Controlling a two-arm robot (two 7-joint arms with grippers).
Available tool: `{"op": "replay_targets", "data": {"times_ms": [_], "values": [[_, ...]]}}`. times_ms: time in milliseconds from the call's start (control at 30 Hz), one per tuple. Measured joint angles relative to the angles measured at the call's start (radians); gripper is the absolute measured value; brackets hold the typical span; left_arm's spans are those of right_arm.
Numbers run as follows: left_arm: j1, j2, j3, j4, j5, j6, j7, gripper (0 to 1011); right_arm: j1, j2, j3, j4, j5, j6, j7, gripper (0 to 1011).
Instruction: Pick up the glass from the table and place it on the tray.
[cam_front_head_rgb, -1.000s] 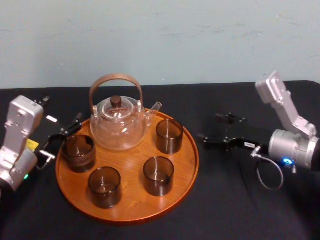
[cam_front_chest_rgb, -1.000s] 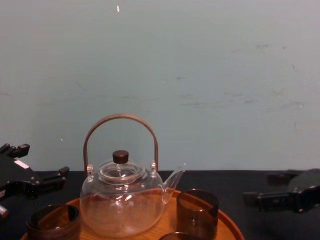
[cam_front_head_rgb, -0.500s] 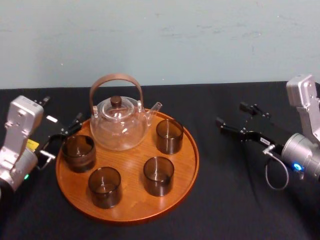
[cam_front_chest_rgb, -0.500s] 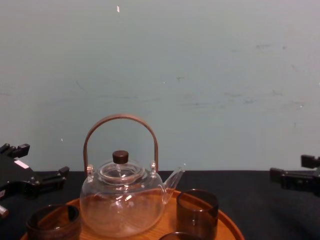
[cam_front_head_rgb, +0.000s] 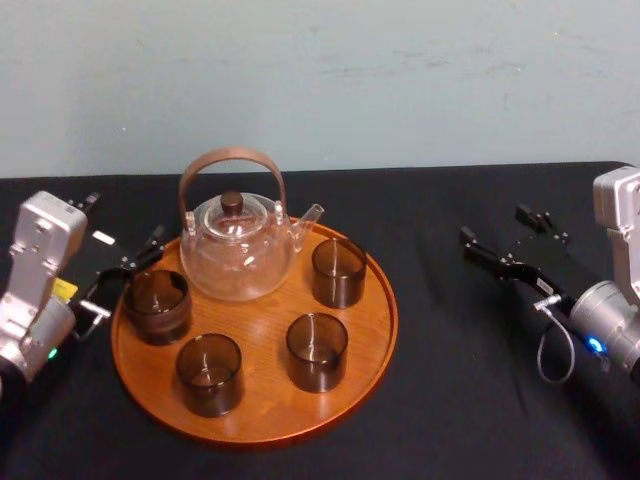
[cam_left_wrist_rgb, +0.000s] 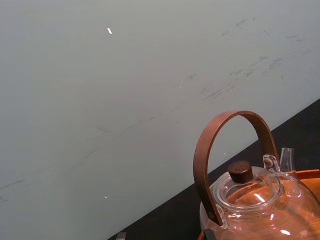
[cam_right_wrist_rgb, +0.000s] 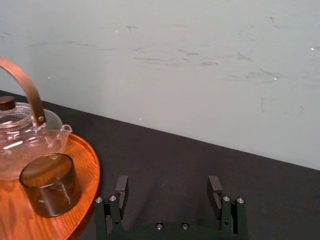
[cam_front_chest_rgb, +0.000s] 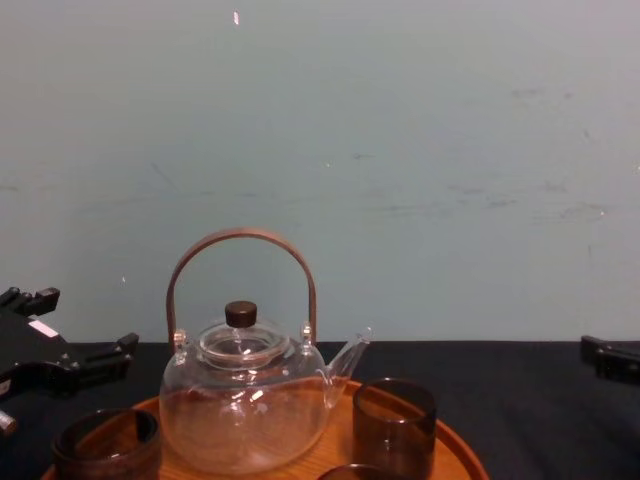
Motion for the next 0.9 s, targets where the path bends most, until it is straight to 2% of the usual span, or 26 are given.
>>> {"op": "replay_targets", "data": {"times_ms": [267, 900], "values": [[0.0, 0.0, 0.0, 0.0, 0.0, 0.0, 0.0, 1001, 0.001, -0.02, 0.014, 0.015, -0.027, 0.0, -0.012, 1002], [0.0, 0.0, 0.0, 0.0, 0.0, 0.0, 0.0, 1001, 0.002, -0.017, 0.012, 0.014, -0.024, 0.001, -0.01, 1002]]}}
